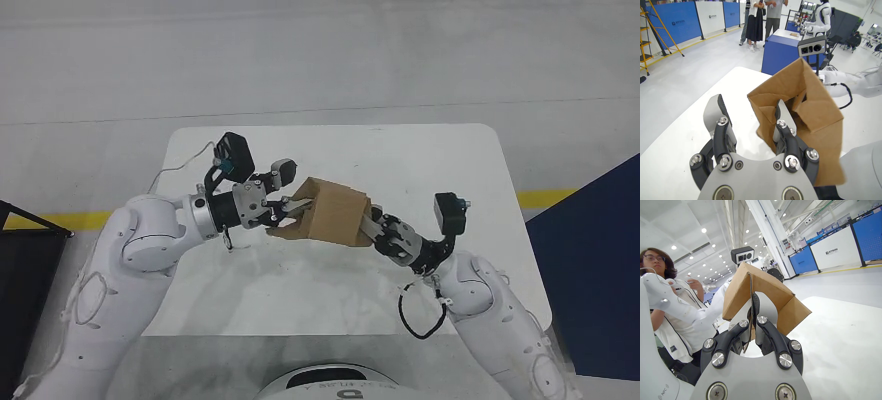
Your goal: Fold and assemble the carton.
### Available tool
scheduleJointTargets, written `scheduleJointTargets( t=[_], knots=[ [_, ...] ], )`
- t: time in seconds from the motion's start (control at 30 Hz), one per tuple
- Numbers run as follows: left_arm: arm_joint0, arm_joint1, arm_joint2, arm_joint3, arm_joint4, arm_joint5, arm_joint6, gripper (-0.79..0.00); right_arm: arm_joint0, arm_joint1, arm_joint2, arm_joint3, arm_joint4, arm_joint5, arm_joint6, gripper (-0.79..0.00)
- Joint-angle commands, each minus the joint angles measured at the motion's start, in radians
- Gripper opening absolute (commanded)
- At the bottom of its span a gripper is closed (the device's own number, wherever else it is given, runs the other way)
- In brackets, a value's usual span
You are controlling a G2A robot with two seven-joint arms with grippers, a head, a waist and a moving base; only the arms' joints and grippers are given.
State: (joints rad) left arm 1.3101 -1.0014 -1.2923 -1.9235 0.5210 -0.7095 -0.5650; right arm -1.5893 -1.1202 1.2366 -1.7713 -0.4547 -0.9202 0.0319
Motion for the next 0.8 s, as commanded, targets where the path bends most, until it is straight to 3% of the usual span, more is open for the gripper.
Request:
scheduleJointTargets(
  t=[0.0, 0.23, 0.77],
  knots=[
    [-0.011, 0.001, 0.004, 0.010, -0.048, -0.008, -0.014, -0.129, 0.005, 0.000, 0.003, 0.015, 0.015, 0.004, -0.002, -0.785],
    [-0.025, 0.007, 0.001, 0.008, -0.111, -0.017, -0.056, -0.105, 0.005, -0.002, 0.002, 0.032, 0.002, 0.024, 0.006, -0.785],
    [-0.025, 0.010, 0.031, -0.021, 0.044, -0.013, -0.035, -0.052, -0.014, -0.001, -0.008, -0.006, -0.056, 0.024, 0.036, -0.785]
  ],
)
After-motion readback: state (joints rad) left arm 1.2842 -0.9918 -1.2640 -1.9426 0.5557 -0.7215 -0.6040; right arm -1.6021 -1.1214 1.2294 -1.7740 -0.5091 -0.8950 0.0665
